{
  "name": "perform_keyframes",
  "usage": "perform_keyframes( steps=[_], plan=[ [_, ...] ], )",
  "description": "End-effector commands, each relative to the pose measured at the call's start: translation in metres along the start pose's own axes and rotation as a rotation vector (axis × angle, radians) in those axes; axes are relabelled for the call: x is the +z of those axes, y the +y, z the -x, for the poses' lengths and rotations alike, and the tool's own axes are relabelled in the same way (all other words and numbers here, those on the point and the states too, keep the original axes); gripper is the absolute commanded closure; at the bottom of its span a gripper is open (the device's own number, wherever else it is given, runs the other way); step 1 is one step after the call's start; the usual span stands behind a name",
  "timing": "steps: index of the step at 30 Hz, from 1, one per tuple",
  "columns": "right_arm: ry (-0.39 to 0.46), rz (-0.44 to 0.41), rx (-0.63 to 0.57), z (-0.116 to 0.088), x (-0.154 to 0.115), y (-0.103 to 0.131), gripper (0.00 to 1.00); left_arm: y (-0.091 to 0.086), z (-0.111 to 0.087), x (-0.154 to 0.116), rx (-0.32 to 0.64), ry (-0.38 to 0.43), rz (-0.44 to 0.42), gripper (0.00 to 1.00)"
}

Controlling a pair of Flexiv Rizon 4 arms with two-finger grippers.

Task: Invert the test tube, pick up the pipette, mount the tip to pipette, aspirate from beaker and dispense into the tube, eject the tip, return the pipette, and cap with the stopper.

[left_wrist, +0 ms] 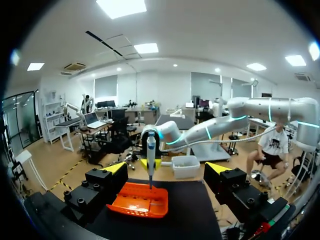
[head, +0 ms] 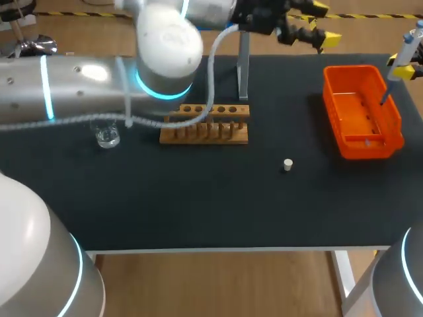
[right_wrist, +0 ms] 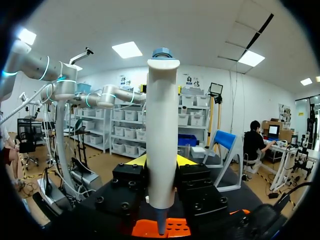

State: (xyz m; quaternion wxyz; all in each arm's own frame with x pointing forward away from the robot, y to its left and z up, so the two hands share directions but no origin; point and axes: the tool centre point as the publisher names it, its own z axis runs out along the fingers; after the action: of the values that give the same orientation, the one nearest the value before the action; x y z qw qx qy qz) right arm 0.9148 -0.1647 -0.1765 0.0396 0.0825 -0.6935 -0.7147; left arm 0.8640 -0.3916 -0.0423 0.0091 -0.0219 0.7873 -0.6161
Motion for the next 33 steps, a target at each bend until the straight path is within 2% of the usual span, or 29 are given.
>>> perform_keyframes(
  steps=[1, 7, 14, 24, 33],
  plan=[
    [0.001, -0.002, -0.001, 0.0, 0.0, 0.001, 1.0, 0.019, -0.023, -0.047, -0.011, -0.088, -0.18, 0.0],
    [0.001, -0.002, -0.001, 0.0, 0.0, 0.001, 1.0, 0.047, -0.031, -0.069, -0.039, -0.146, -0.233, 0.0],
    [0.001, -0.002, -0.001, 0.0, 0.0, 0.001, 1.0, 0.073, -0.032, -0.085, -0.062, -0.171, -0.28, 0.0],
    [0.001, -0.002, -0.001, 0.0, 0.0, 0.001, 1.0, 0.082, -0.031, -0.102, -0.057, -0.202, -0.314, 0.0],
    [0.001, -0.002, -0.001, 0.0, 0.0, 0.001, 1.0, 0.085, -0.029, -0.105, -0.048, -0.214, -0.321, 0.0]
  ],
)
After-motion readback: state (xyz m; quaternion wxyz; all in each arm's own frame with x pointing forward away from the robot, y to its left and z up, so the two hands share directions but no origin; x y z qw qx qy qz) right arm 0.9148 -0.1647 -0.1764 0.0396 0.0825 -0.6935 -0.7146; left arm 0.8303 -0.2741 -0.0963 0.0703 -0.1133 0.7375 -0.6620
